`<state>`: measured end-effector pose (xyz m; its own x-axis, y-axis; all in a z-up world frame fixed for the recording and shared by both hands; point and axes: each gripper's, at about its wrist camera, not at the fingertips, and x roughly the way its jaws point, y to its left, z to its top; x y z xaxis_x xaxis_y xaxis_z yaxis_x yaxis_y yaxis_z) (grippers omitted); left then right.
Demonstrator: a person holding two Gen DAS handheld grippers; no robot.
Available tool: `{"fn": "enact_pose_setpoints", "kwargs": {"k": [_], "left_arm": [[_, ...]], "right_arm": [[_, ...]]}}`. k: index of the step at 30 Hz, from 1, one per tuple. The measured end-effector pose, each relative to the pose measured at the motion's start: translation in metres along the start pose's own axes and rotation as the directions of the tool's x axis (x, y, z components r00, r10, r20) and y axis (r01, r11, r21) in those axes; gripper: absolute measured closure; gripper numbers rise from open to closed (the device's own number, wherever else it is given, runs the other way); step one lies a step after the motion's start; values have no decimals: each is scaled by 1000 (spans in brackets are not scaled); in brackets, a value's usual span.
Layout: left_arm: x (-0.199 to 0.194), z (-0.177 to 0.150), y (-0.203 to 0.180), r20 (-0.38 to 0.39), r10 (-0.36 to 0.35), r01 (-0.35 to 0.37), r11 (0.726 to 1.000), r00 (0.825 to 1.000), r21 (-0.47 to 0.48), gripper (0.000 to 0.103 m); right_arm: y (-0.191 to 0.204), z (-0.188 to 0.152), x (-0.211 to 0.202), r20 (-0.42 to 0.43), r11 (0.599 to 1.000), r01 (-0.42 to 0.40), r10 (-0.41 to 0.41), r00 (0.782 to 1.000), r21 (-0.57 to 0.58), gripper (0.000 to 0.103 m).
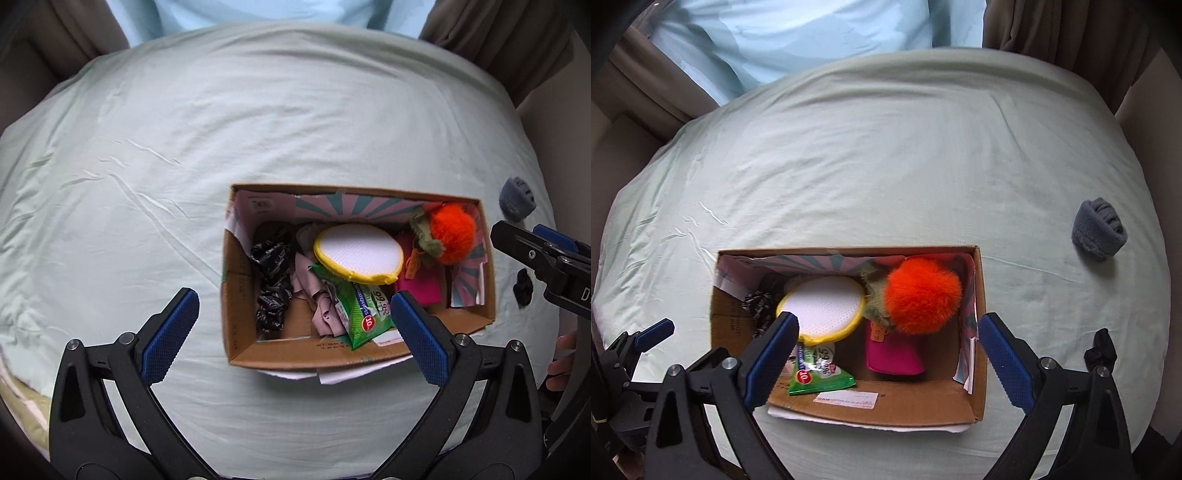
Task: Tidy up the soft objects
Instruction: 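Lift both tools away from the box toward the two socks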
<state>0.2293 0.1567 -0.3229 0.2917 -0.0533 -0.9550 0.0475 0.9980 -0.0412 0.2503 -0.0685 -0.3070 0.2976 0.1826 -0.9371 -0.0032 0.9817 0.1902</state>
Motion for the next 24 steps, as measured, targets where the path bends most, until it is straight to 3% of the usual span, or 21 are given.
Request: {"fn": "enact_pose_setpoints", "kwargs": {"k": [7,14,24], "left_arm": [[-65,-10,8,110,8,-5,1000,994,-28,0],[-135,-34,17,223,16,-2,998,975,-64,0],[-234,-76,21,382,53,-19,996,923,-91,0]], "right_arm": [[16,-9,-59,104,999,-12,16,994,-40,6],[29,-31,-125,211,998,-25,36,977,-55,6],[27,-78,-219,359,999,-22,39,932,-49,6]]}}
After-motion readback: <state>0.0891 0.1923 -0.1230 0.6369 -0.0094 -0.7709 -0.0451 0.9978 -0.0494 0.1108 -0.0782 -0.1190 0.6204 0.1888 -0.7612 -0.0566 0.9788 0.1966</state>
